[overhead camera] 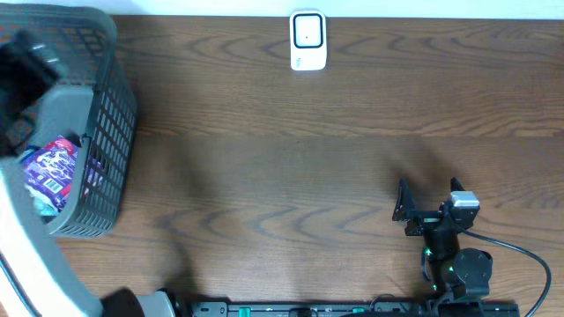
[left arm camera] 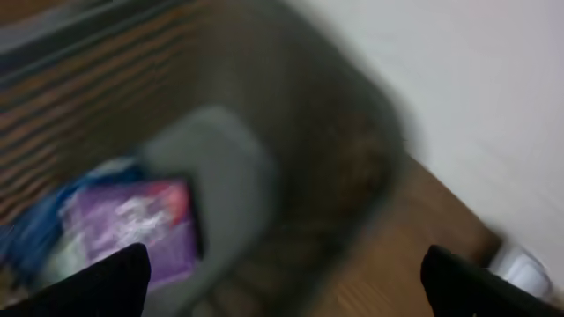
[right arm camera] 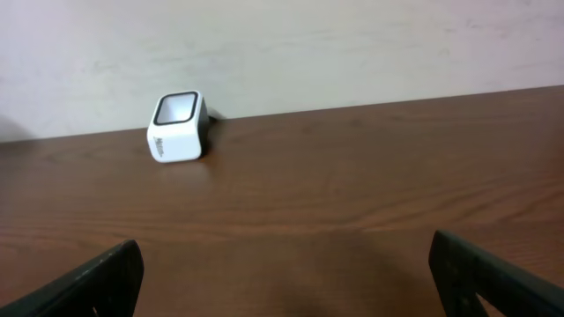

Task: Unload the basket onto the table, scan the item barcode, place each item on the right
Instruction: 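Reach the left gripper into the basket and grasp the purple pad pack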

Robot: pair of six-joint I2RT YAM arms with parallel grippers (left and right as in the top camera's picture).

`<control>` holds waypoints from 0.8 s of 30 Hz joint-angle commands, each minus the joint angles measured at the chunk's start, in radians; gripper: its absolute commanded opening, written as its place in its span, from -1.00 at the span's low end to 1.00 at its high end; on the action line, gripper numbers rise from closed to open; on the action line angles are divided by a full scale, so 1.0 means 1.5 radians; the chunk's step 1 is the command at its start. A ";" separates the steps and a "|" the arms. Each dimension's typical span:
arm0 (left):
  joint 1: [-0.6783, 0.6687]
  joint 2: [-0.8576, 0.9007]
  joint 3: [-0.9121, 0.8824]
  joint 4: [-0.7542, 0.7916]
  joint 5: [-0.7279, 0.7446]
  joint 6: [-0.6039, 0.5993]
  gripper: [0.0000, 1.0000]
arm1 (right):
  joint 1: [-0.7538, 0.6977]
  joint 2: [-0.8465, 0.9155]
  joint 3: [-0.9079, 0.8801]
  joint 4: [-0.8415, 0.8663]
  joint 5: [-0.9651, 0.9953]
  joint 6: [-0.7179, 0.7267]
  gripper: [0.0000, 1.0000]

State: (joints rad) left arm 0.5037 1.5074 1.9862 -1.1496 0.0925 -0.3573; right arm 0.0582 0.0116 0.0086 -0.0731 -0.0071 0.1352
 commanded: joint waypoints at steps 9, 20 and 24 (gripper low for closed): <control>0.141 0.148 0.009 -0.143 -0.176 -0.136 0.96 | -0.003 -0.004 -0.002 -0.001 -0.002 -0.009 0.99; 0.142 0.226 -0.138 -0.125 -0.211 -0.192 1.00 | -0.003 -0.004 -0.002 -0.001 -0.002 -0.009 0.99; 0.141 0.226 -0.210 -0.047 -0.153 -0.149 0.95 | -0.003 -0.004 -0.002 -0.001 -0.002 -0.009 0.98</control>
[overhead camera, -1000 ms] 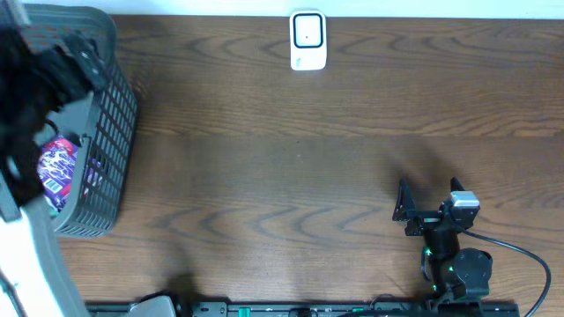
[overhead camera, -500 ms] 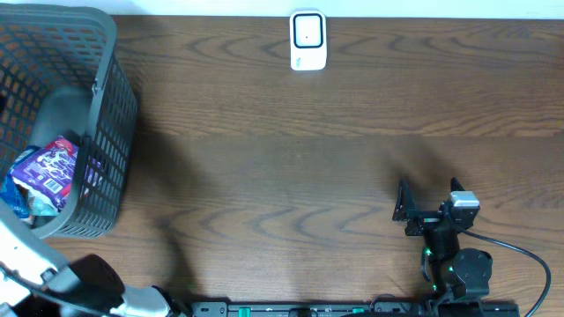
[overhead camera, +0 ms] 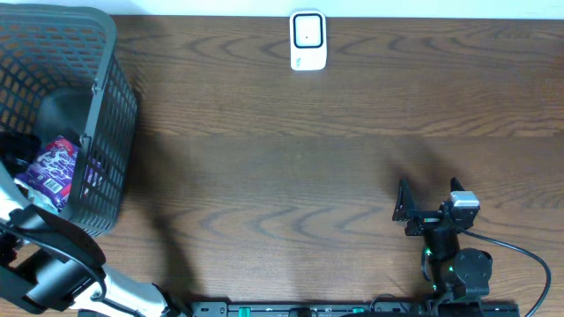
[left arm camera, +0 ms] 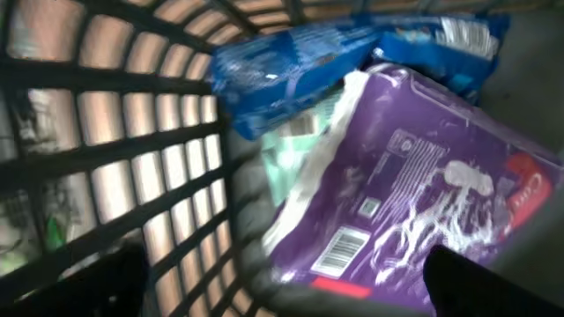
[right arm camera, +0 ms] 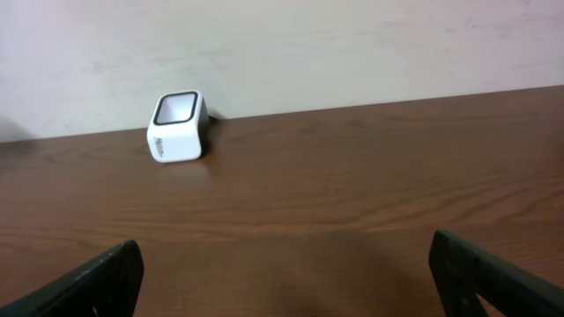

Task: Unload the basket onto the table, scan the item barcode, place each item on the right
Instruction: 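Reach the left gripper into the basket and grasp the purple pad pack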

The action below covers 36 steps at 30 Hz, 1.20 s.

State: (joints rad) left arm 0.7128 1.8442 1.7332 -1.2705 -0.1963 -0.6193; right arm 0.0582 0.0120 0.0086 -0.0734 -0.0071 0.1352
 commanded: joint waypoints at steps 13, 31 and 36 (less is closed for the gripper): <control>0.002 0.009 -0.188 0.188 0.099 0.028 -0.54 | -0.003 -0.004 -0.002 -0.001 -0.002 -0.009 0.99; 0.003 -0.317 -0.162 0.314 0.228 0.055 -0.86 | -0.003 -0.004 -0.002 -0.001 -0.002 -0.009 0.99; 0.002 -0.458 -0.162 0.339 0.183 0.063 -0.85 | -0.003 -0.004 -0.002 -0.001 -0.002 -0.009 0.99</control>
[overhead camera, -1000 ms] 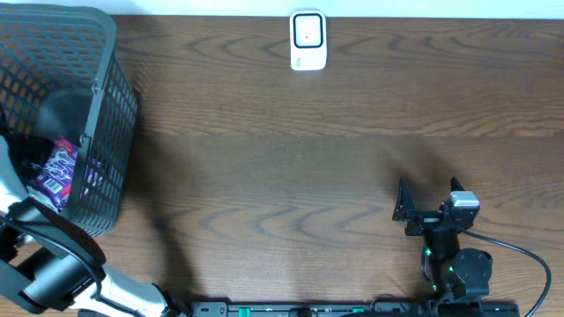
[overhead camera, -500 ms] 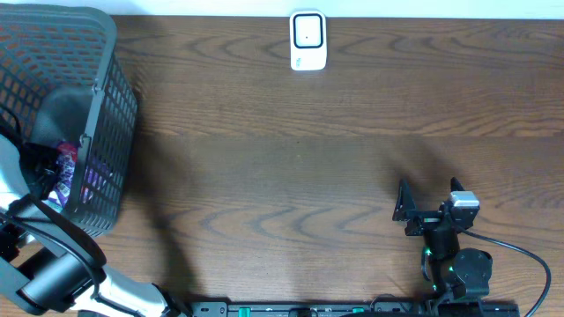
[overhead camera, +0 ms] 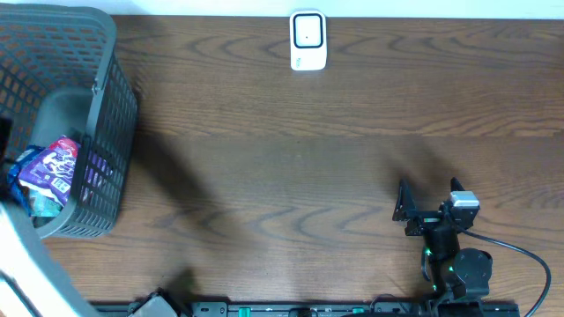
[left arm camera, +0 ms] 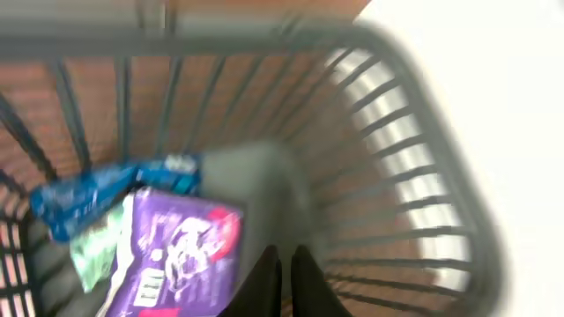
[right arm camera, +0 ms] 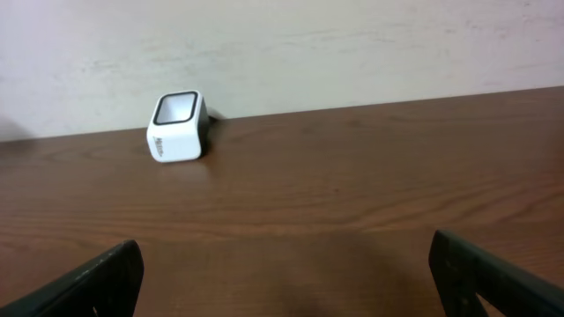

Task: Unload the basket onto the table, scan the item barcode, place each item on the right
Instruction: 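Reach the left gripper into the basket and grasp the purple pad pack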

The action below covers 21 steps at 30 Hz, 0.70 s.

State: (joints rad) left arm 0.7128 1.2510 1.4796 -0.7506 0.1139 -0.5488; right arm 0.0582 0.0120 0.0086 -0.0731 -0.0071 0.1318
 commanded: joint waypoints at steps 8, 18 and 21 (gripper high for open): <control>0.002 0.027 -0.012 -0.069 -0.112 0.016 0.78 | -0.003 -0.004 -0.002 -0.001 -0.002 -0.006 0.99; 0.002 0.311 -0.012 -0.120 -0.094 0.016 0.78 | -0.003 -0.004 -0.002 -0.001 -0.002 -0.007 0.99; 0.002 0.376 -0.012 -0.128 -0.094 0.016 0.79 | -0.003 -0.004 -0.002 -0.001 -0.002 -0.007 0.99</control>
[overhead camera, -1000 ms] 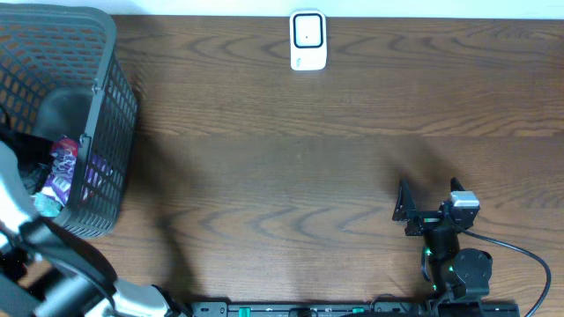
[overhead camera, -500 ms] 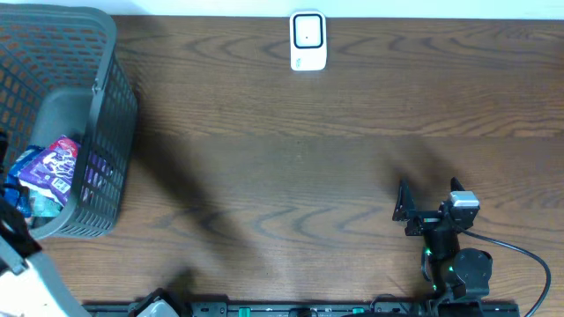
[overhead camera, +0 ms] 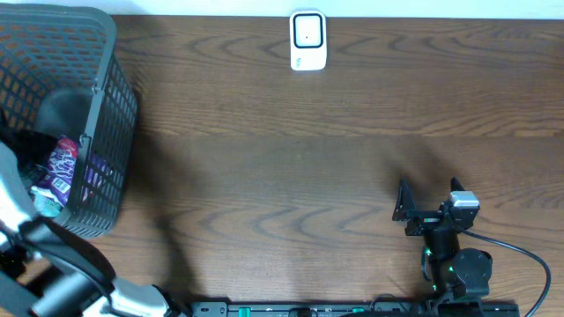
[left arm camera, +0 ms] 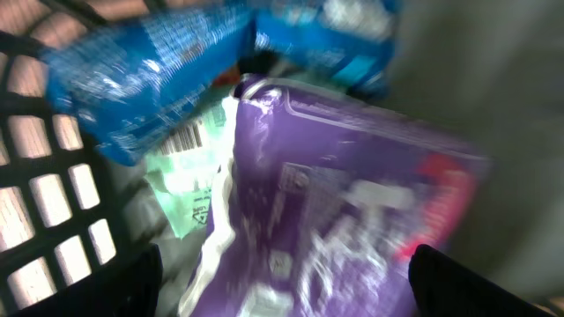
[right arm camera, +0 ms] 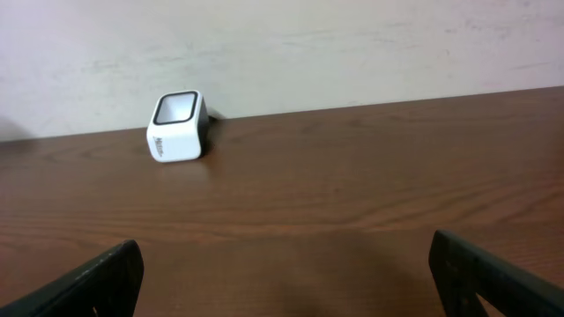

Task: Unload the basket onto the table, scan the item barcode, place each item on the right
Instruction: 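Reach the left gripper into the basket and grasp the purple pad pack, then lift the purple pack out and place it on the table centre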

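A purple packet [left arm camera: 352, 211] lies in the grey mesh basket [overhead camera: 110, 106] at the table's left end, on top of blue packets [left arm camera: 141, 62] and a green packet [left arm camera: 189, 180] with a barcode. My left gripper [left arm camera: 282, 291] is open low inside the basket, one finger at each side of the purple packet [overhead camera: 62, 165], holding nothing. The white scanner [overhead camera: 307, 40] stands at the far edge; the right wrist view also shows the scanner [right arm camera: 179, 126]. My right gripper [right arm camera: 286, 282] rests open and empty at the front right.
The basket's mesh wall [left arm camera: 35, 176] is close on the left of the left gripper. A pale wall [right arm camera: 352, 44] runs behind the table's far edge. A cable [overhead camera: 520, 251] trails from the right arm's base.
My left gripper was shut and high over the basket, looking down at its rim. Now it is open and down inside, close over the purple packet. The right arm has not moved.
My left gripper was open above the basket, then open low inside it near the purple packet. After that it was shut and raised above the basket with nothing in it. Now it is open again, close over the packet. The right arm stayed still.
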Robot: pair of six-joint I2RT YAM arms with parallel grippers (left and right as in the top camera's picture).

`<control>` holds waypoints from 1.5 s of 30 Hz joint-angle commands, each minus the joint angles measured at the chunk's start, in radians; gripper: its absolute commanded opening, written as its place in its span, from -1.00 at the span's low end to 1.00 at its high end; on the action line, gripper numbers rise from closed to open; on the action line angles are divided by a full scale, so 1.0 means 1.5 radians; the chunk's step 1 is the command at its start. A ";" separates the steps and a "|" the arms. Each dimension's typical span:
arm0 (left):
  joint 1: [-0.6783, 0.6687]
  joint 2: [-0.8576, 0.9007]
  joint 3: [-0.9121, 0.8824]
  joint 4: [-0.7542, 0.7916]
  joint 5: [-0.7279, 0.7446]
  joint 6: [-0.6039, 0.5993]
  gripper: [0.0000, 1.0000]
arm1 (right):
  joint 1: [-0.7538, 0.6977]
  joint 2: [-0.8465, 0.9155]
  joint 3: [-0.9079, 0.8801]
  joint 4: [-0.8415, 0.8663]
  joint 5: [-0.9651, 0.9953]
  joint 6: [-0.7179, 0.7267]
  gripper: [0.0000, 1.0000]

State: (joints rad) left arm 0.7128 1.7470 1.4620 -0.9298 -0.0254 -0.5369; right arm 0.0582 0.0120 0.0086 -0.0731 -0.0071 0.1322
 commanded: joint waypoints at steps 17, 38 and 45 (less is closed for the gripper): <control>0.006 0.108 0.024 -0.004 0.138 0.051 -0.86 | -0.003 -0.004 -0.002 -0.001 -0.002 -0.007 0.98; -0.157 -0.434 0.075 0.164 0.327 0.034 -0.86 | -0.003 -0.004 -0.002 -0.001 -0.002 -0.007 0.99; -0.467 -0.361 0.072 0.162 0.307 0.143 -0.86 | -0.003 -0.004 -0.002 -0.001 -0.002 -0.007 0.98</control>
State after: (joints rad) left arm 0.1566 1.1362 1.5753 -0.6910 0.4267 -0.4194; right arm 0.0582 0.0116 0.0086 -0.0734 -0.0071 0.1318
